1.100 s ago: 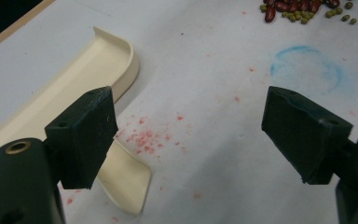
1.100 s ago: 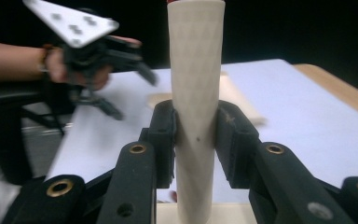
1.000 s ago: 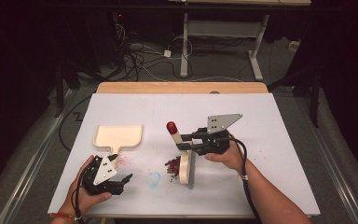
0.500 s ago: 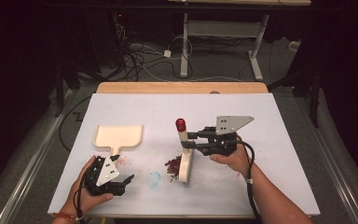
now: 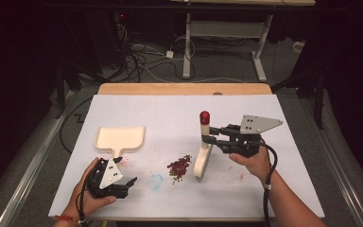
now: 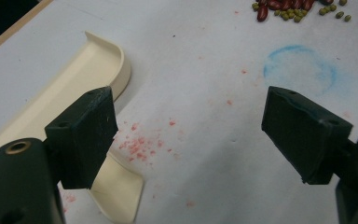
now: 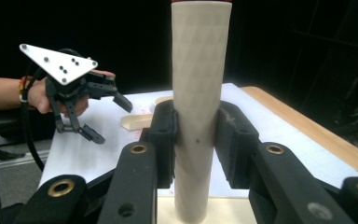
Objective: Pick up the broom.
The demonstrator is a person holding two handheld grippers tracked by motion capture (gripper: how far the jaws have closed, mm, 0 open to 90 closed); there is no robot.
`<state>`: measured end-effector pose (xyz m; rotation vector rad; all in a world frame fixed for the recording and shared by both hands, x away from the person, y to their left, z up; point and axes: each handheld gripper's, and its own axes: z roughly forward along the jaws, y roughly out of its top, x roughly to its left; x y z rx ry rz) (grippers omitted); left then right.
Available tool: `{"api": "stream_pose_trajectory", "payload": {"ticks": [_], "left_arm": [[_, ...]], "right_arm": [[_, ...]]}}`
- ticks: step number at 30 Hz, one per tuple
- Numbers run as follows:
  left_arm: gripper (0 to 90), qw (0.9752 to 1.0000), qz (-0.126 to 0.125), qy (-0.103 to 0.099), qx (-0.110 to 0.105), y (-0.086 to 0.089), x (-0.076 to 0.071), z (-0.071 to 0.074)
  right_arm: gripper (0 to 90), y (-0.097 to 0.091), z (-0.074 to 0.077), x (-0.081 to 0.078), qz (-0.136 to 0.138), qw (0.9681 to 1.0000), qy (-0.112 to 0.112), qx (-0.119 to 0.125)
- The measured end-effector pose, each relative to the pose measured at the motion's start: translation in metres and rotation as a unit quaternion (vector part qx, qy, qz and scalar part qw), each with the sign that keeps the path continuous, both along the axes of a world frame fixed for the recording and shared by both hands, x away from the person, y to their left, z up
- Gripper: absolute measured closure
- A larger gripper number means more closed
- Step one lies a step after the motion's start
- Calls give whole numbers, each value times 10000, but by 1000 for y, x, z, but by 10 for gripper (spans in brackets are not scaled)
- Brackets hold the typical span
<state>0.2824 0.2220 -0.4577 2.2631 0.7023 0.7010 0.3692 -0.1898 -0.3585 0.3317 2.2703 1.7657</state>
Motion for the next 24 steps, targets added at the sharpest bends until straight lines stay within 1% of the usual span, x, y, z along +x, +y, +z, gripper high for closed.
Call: {"api": "stream_pose_trajectory", "payload": {"ticks": [4,7,9,11,12,13,15,16,18,21,22,24], "left_arm": [[175,10000,2,5,6,0,0,0],[175,10000,13,-9,-1,-1,0,1],[175,10000,10,-26,-11,0,-1,1],[175,10000,26,-34,-21,1,0,1],[175,10000,28,-34,-24,1,0,1],[175,10000,28,-39,-26,1,0,1],[175,10000,15,-50,-33,2,-1,2],[175,10000,10,-57,-55,2,-1,2],[175,10000,4,-51,-51,3,-1,1],[175,10000,-21,-50,-16,3,-1,1],[175,10000,-21,-47,-18,3,-1,1],[175,10000,-20,-60,-22,4,-1,2]], "right_arm": [[700,-9,3,-5,-199,9998,-10,-29],[700,-11,4,-14,-357,9993,-15,-118],[700,-10,3,-21,-459,9989,58,-94],[700,-6,1,-28,-511,9985,141,-128],[700,-2,-1,-33,-602,9979,187,-158],[700,1,-2,-36,-621,9977,197,-196],[700,10,-4,-42,-784,9962,315,-217],[700,15,-6,-45,-793,9959,356,-237],[700,24,-10,-49,-899,9942,531,-260],[700,38,-17,-54,-1103,9909,735,-219],[700,42,-18,-56,-1153,9902,763,-201],[700,50,-21,-59,-1253,9893,720,-194]]}}
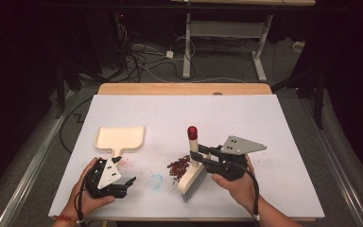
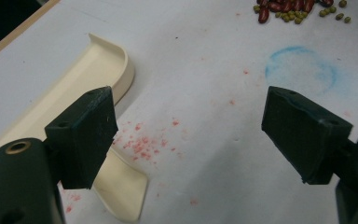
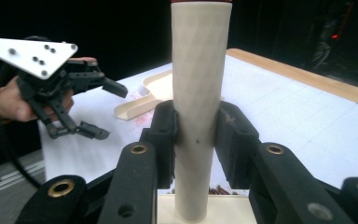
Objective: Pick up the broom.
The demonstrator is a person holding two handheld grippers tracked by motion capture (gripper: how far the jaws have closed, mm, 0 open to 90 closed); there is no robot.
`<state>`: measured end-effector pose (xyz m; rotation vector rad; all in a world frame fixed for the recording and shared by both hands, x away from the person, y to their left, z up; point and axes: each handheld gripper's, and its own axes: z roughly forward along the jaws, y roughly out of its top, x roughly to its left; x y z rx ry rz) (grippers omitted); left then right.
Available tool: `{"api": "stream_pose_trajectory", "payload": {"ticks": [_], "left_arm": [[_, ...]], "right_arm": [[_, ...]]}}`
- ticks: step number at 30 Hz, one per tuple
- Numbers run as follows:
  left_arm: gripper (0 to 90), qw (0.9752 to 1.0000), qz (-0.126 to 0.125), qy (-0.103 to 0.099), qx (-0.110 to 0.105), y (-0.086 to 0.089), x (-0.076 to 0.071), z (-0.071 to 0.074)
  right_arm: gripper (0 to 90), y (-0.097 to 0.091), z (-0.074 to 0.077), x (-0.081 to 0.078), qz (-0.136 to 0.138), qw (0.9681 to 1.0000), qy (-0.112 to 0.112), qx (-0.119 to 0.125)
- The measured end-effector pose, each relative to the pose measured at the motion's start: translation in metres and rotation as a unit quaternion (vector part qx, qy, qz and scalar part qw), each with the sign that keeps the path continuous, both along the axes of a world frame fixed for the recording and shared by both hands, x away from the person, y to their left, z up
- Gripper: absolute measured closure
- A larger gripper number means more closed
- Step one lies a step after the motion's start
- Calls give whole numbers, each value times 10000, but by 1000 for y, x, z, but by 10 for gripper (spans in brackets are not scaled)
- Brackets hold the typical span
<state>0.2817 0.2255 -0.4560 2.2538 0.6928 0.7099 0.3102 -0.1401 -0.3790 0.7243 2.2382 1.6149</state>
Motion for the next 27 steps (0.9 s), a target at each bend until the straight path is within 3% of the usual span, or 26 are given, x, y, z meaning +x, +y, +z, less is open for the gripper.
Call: {"api": "stream_pose_trajectory", "payload": {"ticks": [6,11,16,21,27], "left_arm": [[175,10000,1,2,3,1,0,0],[175,10000,-11,11,19,0,0,0],[175,10000,-3,19,5,0,0,-1],[175,10000,-2,29,9,0,0,-2],[175,10000,-2,28,12,1,-1,-1]], "right_arm": [[700,25,-9,-5,-296,9992,-264,-63],[700,36,-15,3,-629,9969,-477,-57],[700,41,-17,14,-909,9949,-441,66],[700,41,-11,20,-1157,9913,-612,151],[700,32,-4,22,-1133,9919,-512,274]]}}
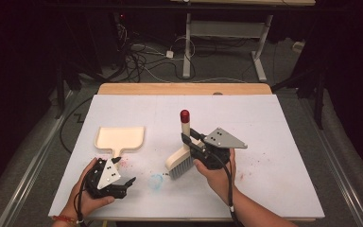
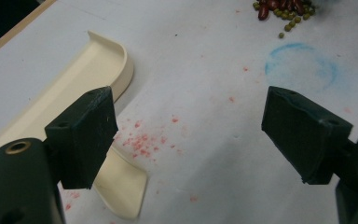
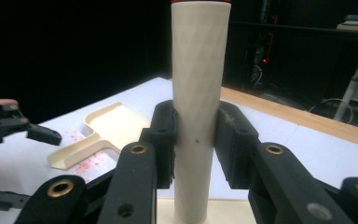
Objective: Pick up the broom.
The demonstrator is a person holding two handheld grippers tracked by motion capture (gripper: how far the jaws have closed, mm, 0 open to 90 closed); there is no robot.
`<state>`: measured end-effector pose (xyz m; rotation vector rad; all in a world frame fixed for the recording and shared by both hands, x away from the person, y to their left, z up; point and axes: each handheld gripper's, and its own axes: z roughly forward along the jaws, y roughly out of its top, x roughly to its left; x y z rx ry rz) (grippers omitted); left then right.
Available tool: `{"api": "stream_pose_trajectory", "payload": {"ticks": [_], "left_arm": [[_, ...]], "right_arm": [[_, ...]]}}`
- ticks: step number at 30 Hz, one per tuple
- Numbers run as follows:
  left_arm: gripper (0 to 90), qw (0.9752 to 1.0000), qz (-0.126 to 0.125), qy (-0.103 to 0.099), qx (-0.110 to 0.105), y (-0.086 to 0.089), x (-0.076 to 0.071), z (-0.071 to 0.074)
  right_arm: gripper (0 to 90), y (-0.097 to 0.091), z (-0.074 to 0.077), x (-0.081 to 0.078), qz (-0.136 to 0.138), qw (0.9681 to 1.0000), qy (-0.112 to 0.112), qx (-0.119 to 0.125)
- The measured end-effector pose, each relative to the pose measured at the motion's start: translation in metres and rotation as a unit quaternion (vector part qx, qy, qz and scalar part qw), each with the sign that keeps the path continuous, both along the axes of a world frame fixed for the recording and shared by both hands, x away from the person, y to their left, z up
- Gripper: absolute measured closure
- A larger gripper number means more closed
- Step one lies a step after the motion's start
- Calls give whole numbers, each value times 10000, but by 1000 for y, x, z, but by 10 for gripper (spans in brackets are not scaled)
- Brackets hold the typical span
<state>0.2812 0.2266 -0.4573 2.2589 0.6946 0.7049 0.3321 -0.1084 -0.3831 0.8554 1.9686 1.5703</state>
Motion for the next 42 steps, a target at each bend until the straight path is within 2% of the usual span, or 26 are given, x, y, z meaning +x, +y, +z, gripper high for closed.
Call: {"api": "stream_pose_trajectory", "payload": {"ticks": [6,9,13,19,23,30,35,42], "left_arm": [[175,10000,35,-17,-42,0,0,1],[175,10000,57,-10,-23,0,1,0],[175,10000,65,-18,-28,-2,2,0],[175,10000,67,-41,-24,-4,4,1],[175,10000,80,-46,-39,-3,4,1],[175,10000,35,-55,-67,-2,5,2],[175,10000,-28,-40,-83,-5,8,2],[175,9999,-112,-53,-66,-9,11,2]], "right_arm": [[700,-28,14,-8,206,9996,87,182],[700,-46,22,-14,210,9996,-35,181],[700,-68,28,-19,16,9998,-159,83],[700,-99,31,-19,-387,9991,-148,100],[700,-117,34,-21,-692,9973,-253,26],[700,-148,40,-35,-1165,9930,-198,2],[700,-162,42,-49,-1386,9902,-160,-92],[699,-161,31,-59,-1523,9876,188,-324]]}}
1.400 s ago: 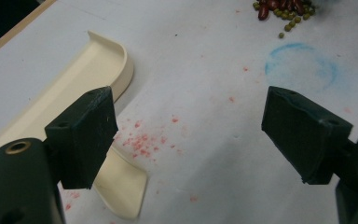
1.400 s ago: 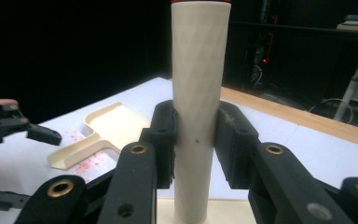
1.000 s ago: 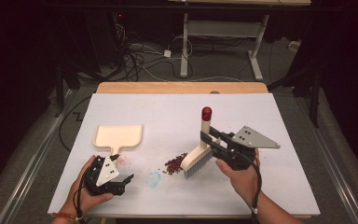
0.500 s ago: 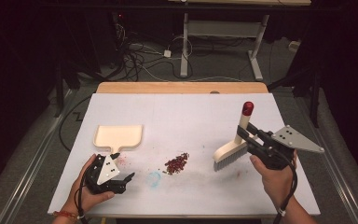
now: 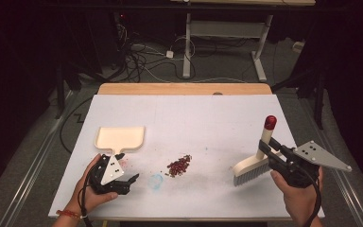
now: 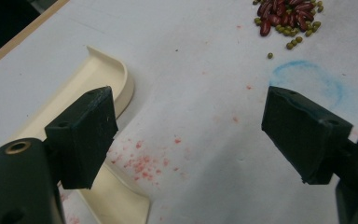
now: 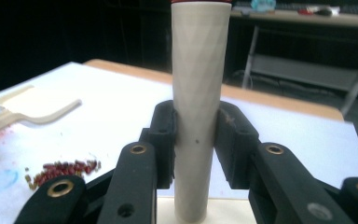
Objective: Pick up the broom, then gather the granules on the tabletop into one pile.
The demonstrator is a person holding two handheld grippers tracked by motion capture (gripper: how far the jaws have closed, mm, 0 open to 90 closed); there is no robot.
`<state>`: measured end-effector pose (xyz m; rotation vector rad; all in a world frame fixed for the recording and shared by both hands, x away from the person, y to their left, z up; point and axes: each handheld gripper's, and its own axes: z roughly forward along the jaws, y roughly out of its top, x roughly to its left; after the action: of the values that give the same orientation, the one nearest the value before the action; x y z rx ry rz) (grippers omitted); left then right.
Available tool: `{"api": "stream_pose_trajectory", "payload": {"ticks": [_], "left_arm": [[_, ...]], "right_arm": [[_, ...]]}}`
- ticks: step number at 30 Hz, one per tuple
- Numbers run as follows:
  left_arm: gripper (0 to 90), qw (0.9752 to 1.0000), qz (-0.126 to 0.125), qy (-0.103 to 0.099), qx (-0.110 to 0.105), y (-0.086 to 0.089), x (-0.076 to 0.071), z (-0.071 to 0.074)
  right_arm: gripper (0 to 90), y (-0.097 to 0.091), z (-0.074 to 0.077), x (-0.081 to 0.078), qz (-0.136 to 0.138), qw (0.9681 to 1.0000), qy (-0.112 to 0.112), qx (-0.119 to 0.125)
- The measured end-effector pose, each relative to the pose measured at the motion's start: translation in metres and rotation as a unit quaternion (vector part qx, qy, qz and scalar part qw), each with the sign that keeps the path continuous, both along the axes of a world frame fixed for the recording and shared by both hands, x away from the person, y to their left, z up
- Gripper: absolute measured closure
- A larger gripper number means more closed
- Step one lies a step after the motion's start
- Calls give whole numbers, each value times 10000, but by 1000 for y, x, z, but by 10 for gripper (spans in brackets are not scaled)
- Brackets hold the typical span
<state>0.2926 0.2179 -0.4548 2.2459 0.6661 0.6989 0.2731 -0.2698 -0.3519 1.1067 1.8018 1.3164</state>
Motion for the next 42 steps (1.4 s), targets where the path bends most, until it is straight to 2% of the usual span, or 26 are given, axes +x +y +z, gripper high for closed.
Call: {"api": "stream_pose_trajectory", "payload": {"ticks": [3,6,10,12,13,18,22,25,32,33,34,40,42], "left_arm": [[175,10000,-50,-2,14,-1,1,0],[175,10000,-74,-15,-4,-3,4,1],[175,10000,-81,6,36,-4,4,0],[175,9999,-96,-4,51,-5,3,0],[174,10000,-91,-10,32,-6,3,0],[175,9998,-153,17,105,-10,8,-1],[175,9996,-199,45,173,-12,6,-2],[175,9997,-179,33,138,-11,6,-2],[175,9999,-111,6,121,-9,6,-2],[175,9999,-103,-1,118,-8,6,-1],[175,9999,-88,-10,105,-8,6,-1],[175,9999,-43,-24,101,-7,5,-1],[175,9999,-38,-37,86,-6,4,-1]], "right_arm": [[699,1,-4,1,-65,9999,156,-25],[698,2,-8,10,-163,9995,265,-12],[698,2,-20,32,-242,9986,462,53],[698,4,-23,44,-412,9983,415,-63],[698,3,-24,50,-406,9981,457,-18],[695,3,-29,83,-542,9962,671,-90],[692,0,-37,107,-706,9931,938,-53],[684,-2,-42,123,-810,9905,1102,-103],[660,-7,-54,152,-1067,9825,1461,-440],[685,-8,-55,154,-1079,9820,1463,-517],[662,-8,-55,156,-1131,9816,1432,-568],[619,-8,-53,157,-1072,9841,1231,-705],[591,-7,-52,155,-968,9862,1148,-698]]}}
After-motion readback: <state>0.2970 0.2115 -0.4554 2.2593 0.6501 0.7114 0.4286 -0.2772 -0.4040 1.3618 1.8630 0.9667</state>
